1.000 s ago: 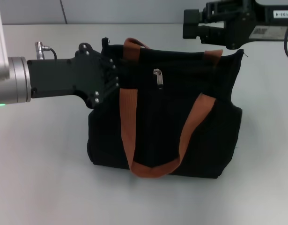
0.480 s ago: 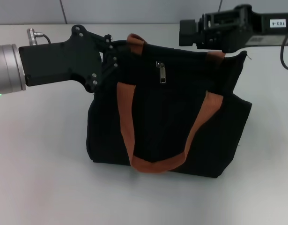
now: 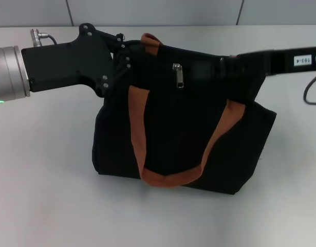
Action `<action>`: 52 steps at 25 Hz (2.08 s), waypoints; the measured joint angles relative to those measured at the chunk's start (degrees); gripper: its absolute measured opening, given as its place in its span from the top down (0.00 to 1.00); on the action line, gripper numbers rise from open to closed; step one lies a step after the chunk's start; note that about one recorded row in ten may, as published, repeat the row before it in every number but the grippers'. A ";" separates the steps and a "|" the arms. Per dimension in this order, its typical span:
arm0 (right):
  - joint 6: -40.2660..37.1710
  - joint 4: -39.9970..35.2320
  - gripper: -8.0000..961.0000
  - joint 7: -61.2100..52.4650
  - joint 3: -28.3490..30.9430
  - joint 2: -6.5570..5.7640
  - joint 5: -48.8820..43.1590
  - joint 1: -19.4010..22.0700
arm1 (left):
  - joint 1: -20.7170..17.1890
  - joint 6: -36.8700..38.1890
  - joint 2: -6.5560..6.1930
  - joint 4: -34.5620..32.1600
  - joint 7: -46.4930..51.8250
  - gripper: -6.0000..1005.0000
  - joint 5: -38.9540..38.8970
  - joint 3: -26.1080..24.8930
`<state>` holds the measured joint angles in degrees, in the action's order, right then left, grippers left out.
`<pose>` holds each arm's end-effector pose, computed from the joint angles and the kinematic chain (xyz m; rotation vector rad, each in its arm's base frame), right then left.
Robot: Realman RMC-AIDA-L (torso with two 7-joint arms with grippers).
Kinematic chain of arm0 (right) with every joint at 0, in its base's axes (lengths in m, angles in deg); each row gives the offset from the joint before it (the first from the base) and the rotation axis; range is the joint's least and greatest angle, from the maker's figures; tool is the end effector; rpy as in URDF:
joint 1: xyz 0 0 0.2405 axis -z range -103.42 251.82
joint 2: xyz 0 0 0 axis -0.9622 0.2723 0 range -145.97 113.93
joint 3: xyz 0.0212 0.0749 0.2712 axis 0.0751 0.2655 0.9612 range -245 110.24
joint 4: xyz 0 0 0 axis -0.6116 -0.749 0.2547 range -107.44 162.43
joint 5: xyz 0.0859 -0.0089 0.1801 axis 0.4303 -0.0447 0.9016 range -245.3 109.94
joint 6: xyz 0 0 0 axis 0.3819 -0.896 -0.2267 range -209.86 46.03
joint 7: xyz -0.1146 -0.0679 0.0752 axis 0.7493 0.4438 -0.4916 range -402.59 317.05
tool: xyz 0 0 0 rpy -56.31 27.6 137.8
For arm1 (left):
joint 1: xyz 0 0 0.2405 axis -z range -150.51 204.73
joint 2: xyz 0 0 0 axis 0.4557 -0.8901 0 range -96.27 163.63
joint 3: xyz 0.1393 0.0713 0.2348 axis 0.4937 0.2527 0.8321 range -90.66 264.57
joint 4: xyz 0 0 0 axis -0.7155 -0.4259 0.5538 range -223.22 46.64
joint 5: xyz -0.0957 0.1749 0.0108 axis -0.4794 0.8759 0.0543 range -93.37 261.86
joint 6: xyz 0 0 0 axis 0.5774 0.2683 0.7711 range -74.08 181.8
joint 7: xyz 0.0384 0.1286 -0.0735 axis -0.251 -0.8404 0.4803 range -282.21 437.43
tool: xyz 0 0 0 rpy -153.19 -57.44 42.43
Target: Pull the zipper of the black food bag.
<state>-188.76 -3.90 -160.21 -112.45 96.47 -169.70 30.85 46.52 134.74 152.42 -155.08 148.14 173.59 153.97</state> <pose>0.1759 0.3585 0.0179 2.4963 -1.0726 -0.9009 -0.1958 0.3331 0.0119 -2.6056 0.1538 -0.7273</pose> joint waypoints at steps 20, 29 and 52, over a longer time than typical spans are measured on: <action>-2.30 -12.01 0.39 21.50 2.39 6.62 2.28 13.01 | 0.23 0.17 0.16 1.78 -0.38 0.96 -7.77 2.66; -1.61 -11.73 0.39 13.72 3.83 6.56 2.51 12.81 | 0.65 0.18 0.20 2.17 -0.85 0.96 -8.15 3.49; 6.24 -12.05 0.39 10.19 1.06 6.35 1.76 11.56 | 2.91 0.34 0.12 4.78 -3.63 0.96 -10.51 5.14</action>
<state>-182.52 -15.94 -150.02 -111.40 102.82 -167.94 42.41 49.44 135.09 152.54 -150.30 144.51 163.07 159.11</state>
